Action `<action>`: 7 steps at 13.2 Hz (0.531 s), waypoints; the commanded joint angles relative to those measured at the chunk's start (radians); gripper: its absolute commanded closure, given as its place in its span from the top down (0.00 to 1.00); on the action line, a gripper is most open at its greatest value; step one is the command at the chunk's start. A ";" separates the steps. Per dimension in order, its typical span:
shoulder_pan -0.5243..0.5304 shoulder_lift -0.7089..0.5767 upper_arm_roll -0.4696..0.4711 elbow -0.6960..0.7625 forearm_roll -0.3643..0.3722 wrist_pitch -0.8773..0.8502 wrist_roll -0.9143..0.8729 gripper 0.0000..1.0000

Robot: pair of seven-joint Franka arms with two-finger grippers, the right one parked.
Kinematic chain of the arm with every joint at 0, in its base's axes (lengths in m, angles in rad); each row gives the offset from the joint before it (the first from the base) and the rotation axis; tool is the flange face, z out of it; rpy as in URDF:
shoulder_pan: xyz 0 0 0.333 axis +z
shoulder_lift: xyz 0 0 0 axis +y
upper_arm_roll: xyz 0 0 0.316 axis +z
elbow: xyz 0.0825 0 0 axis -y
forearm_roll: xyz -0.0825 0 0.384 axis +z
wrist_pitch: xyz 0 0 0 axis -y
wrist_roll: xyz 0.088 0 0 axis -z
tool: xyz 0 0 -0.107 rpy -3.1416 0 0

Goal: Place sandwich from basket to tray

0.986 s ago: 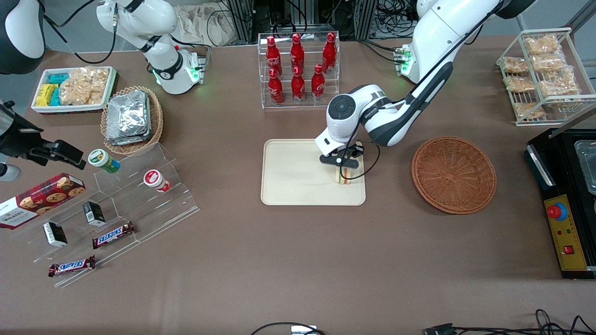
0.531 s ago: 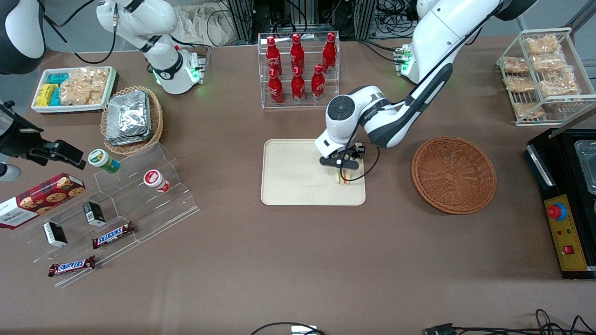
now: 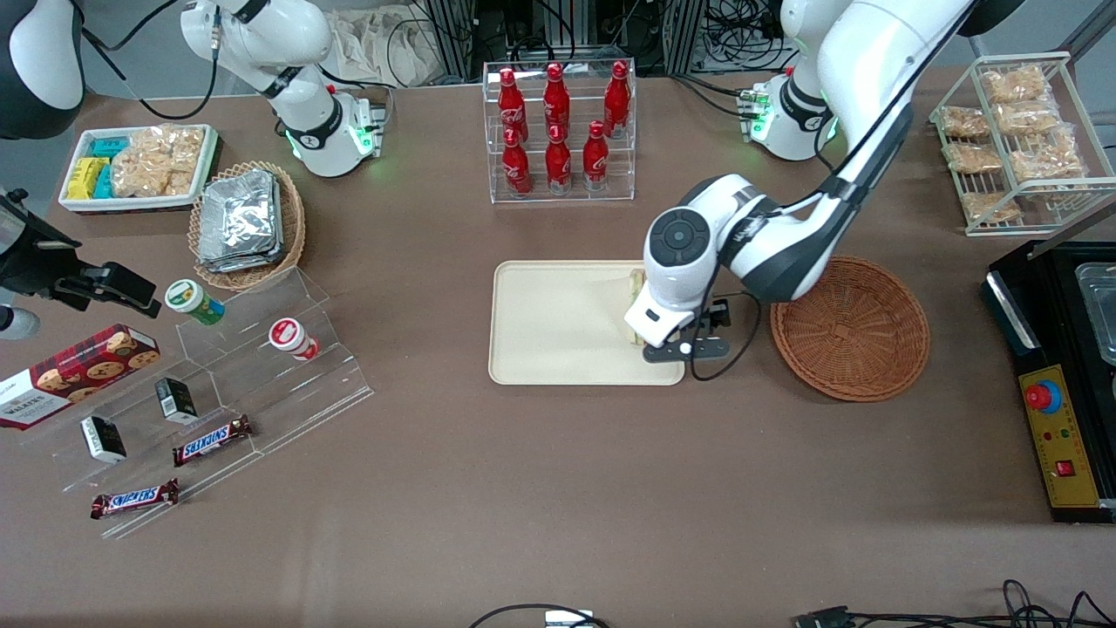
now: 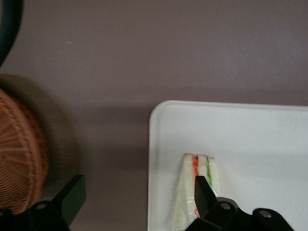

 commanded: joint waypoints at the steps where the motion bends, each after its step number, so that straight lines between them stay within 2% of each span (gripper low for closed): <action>1: 0.054 -0.040 -0.005 0.016 -0.018 -0.036 0.003 1.00; 7: 0.201 -0.134 -0.016 0.019 -0.041 -0.043 0.009 1.00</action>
